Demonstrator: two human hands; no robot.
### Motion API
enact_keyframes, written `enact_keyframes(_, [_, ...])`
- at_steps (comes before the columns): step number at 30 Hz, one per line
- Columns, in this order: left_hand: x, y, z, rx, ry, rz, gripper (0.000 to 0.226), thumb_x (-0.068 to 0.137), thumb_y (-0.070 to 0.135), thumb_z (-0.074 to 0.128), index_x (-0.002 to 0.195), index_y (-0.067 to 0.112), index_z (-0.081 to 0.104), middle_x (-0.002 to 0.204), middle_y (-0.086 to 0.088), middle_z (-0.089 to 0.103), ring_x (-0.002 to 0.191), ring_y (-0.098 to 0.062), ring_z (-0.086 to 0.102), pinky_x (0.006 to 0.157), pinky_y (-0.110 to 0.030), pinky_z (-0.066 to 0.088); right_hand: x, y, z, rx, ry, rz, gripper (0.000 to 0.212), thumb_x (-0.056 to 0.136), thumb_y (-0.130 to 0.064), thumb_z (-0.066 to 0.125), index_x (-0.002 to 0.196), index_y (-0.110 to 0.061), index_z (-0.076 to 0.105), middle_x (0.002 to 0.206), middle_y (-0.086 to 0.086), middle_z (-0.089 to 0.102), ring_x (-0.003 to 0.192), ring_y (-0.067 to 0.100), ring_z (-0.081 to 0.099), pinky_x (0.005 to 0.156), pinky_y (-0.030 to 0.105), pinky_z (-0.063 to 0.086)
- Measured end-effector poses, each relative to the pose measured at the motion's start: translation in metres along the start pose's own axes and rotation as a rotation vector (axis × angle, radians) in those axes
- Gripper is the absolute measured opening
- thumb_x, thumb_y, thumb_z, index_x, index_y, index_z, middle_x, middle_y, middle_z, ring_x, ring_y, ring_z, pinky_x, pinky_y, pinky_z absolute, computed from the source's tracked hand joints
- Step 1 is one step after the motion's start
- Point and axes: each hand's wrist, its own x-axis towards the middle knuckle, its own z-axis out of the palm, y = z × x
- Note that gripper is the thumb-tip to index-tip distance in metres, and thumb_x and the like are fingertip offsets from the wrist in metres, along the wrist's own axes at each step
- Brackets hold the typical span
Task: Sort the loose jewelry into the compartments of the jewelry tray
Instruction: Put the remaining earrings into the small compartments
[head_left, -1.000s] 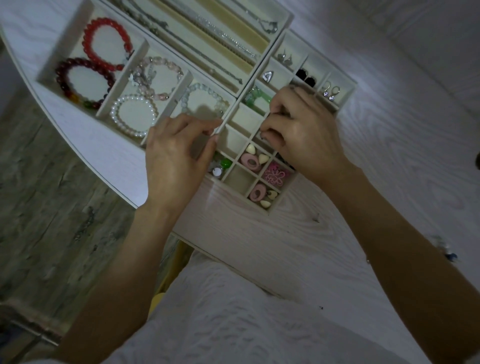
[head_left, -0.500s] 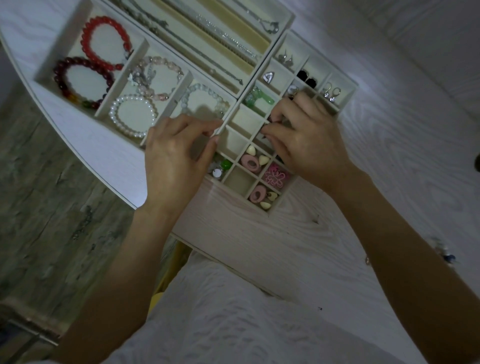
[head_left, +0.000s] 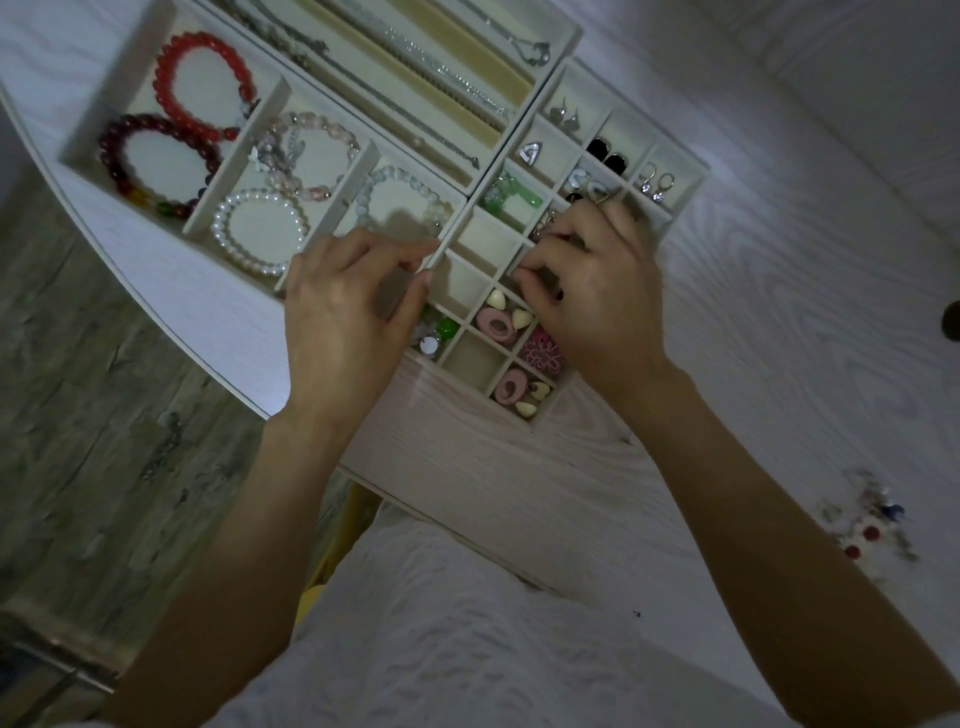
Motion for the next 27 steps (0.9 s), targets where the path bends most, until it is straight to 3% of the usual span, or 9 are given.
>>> enact_keyframes(5, [-0.001, 0.0, 0.0, 0.008, -0.002, 0.0, 0.02, 0.09, 0.022, 0.065, 0.109, 0.016, 0.071, 0.096, -0.003, 0.068, 0.084, -0.024, 0.057, 0.077, -0.031, 0.035, -0.006, -0.007, -0.001, 0.047, 0.002, 0.114, 0.015, 0.082, -0.021, 0.067, 0.08, -0.008, 0.074, 0.082, 0.006, 0.06, 0.087, 0.014, 0.039, 0.072, 0.018, 0.027])
enact_keyframes(11, [-0.001, -0.001, 0.0, 0.001, -0.002, 0.005, 0.021, 0.091, 0.023, 0.064, 0.11, 0.016, 0.07, 0.097, -0.003, 0.068, 0.087, -0.024, 0.057, 0.079, -0.033, 0.037, -0.012, -0.007, -0.002, 0.086, 0.029, 0.148, 0.014, 0.083, -0.019, 0.067, 0.08, -0.007, 0.074, 0.08, 0.007, 0.06, 0.081, 0.024, 0.052, 0.067, 0.024, 0.033])
enact_keyframes(14, [-0.001, -0.002, 0.001, -0.001, -0.003, 0.015, 0.021, 0.091, 0.023, 0.064, 0.11, 0.016, 0.07, 0.097, -0.003, 0.068, 0.085, -0.024, 0.057, 0.078, -0.037, 0.041, -0.016, -0.006, -0.004, 0.133, 0.031, 0.156, 0.013, 0.085, -0.017, 0.066, 0.081, -0.007, 0.073, 0.082, 0.007, 0.059, 0.082, 0.023, 0.051, 0.07, 0.023, 0.033])
enact_keyframes(20, [-0.003, 0.016, -0.002, 0.066, 0.002, 0.125, 0.022, 0.091, 0.026, 0.063, 0.109, 0.014, 0.07, 0.096, -0.007, 0.067, 0.085, -0.028, 0.056, 0.078, -0.026, 0.029, -0.047, -0.002, -0.034, 0.234, 0.072, 0.203, 0.015, 0.09, -0.013, 0.06, 0.097, -0.005, 0.071, 0.09, 0.011, 0.062, 0.085, 0.022, 0.053, 0.079, 0.02, 0.035])
enact_keyframes(24, [-0.014, 0.051, 0.014, 0.051, -0.137, 0.31, 0.023, 0.086, 0.028, 0.065, 0.104, 0.015, 0.071, 0.092, -0.005, 0.067, 0.083, -0.029, 0.057, 0.072, -0.031, 0.036, -0.109, 0.012, -0.068, 0.177, 0.137, 0.406, 0.016, 0.091, -0.011, 0.059, 0.103, -0.008, 0.069, 0.093, 0.011, 0.061, 0.085, 0.021, 0.054, 0.076, 0.02, 0.038])
enact_keyframes(27, [-0.025, 0.074, 0.031, 0.067, -0.291, 0.361, 0.036, 0.085, 0.039, 0.061, 0.111, 0.015, 0.069, 0.098, -0.008, 0.066, 0.09, -0.031, 0.057, 0.078, -0.039, 0.046, -0.17, 0.029, -0.089, 0.13, 0.071, 0.685, 0.024, 0.09, -0.014, 0.062, 0.114, -0.012, 0.064, 0.102, 0.01, 0.058, 0.079, 0.016, 0.054, 0.068, 0.028, 0.046])
